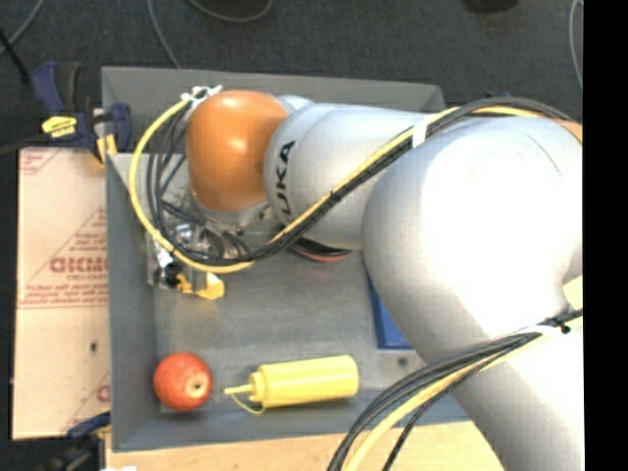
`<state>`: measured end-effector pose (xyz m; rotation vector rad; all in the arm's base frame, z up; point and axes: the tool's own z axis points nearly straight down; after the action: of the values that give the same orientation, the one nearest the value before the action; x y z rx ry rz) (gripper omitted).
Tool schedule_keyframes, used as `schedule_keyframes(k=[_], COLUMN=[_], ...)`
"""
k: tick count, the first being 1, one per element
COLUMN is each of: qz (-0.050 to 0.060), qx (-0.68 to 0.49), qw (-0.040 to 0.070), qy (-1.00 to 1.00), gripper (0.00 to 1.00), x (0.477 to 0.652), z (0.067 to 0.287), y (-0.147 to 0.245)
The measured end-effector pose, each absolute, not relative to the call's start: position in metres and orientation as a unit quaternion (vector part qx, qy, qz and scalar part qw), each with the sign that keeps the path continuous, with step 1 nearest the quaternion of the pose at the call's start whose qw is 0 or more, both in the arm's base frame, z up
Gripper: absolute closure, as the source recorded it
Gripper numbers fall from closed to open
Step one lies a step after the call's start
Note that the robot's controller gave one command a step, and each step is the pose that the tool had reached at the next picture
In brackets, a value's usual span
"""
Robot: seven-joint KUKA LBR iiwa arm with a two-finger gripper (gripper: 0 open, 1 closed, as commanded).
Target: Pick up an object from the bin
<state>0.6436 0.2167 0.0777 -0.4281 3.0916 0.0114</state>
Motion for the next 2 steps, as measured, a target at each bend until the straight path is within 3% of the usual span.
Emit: schedule_keyframes(k=[2], qz=[0.004], qx=[-0.135], qw=[0.01], qy=[0.991], gripper=[1.0], x=[0.6436], z=[0.0776], y=[0.2164])
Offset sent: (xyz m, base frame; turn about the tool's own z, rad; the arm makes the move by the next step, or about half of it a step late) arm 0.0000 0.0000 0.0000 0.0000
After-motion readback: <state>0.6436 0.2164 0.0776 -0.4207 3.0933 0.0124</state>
